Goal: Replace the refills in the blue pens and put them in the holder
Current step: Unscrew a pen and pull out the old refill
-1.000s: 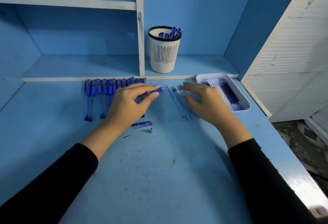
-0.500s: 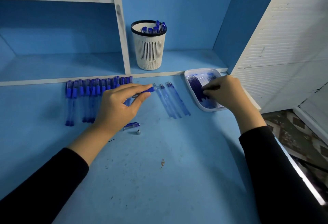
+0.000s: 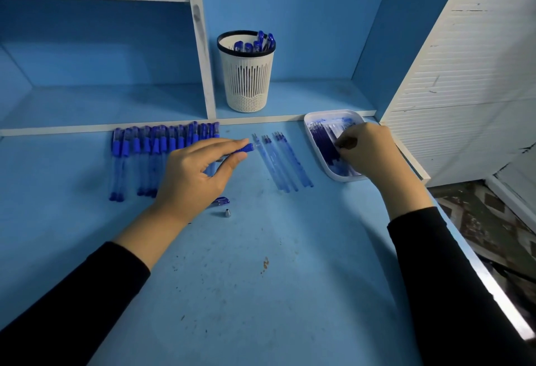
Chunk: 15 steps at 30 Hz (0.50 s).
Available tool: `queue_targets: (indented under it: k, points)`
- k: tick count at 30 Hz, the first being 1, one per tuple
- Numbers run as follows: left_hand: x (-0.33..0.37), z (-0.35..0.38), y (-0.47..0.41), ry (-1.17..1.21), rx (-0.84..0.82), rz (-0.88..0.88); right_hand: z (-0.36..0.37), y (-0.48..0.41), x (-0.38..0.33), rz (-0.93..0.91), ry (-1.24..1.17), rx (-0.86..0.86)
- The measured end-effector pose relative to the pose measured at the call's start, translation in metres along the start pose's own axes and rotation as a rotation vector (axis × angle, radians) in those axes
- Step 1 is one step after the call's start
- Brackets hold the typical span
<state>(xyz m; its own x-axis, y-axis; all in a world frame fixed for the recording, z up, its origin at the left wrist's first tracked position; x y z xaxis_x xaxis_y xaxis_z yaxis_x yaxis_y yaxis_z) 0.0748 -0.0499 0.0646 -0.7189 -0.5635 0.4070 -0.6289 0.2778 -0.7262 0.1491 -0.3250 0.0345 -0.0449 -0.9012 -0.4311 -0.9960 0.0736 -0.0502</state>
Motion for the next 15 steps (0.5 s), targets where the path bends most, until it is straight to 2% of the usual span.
queue_targets:
  k: [3,5,7,9,11,13,15]
  points:
    - [-0.002,0.000,0.001,0.004,0.002,-0.016,-0.009,0.004,0.000,0.006,-0.087,0.078]
    - [-0.003,0.003,0.001,0.001,-0.017,-0.013,-0.019,0.010,0.000,0.022,-0.263,0.172]
    - [-0.003,0.005,0.000,-0.003,-0.031,-0.004,-0.015,0.017,-0.004,0.026,-0.623,0.178]
    - [-0.002,0.005,0.000,0.002,-0.033,-0.004,0.002,0.025,-0.020,0.037,-1.040,0.104]
    - [-0.003,0.004,0.000,0.010,-0.029,-0.009,0.022,0.033,-0.041,0.044,-1.352,0.038]
    - [-0.003,0.003,0.001,0.008,-0.025,-0.012,0.034,0.040,-0.053,0.059,-1.459,0.057]
    - [-0.003,0.003,0.001,0.007,-0.023,-0.009,0.037,0.044,-0.055,0.056,-1.458,0.117]
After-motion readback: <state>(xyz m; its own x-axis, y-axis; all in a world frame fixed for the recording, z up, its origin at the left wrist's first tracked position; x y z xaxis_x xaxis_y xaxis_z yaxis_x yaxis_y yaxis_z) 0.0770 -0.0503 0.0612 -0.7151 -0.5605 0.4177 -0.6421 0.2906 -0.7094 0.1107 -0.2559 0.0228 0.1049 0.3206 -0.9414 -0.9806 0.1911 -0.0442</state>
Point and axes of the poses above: each hand's wrist, its own y-axis away from the middle knuckle, its own z-axis out of the palm, x = y × z, the point moved 10 cm from there along -y, towards the middle knuckle, and after that the axes turned 7 degrees about -x, right-handed, at the moved point
